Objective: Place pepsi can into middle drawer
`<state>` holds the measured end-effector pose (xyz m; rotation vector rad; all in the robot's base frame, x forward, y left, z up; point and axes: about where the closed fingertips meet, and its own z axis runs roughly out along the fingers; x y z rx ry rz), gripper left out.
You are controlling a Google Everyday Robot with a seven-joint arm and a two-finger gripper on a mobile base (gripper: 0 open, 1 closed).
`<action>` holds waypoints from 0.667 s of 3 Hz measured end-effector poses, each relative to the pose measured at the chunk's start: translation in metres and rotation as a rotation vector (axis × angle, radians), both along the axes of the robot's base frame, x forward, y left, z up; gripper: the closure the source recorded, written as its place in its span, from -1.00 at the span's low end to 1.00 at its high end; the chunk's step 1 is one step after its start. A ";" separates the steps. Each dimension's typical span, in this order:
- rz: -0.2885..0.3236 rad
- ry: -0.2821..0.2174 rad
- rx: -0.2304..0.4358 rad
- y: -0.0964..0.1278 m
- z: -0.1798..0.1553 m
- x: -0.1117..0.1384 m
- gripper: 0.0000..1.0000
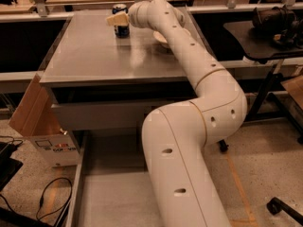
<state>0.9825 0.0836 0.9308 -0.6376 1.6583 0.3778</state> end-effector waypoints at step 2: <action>0.017 -0.005 0.062 0.034 -0.024 0.017 -0.94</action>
Offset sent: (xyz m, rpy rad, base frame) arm 0.0707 0.0398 -0.0125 0.0960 -0.0084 0.0261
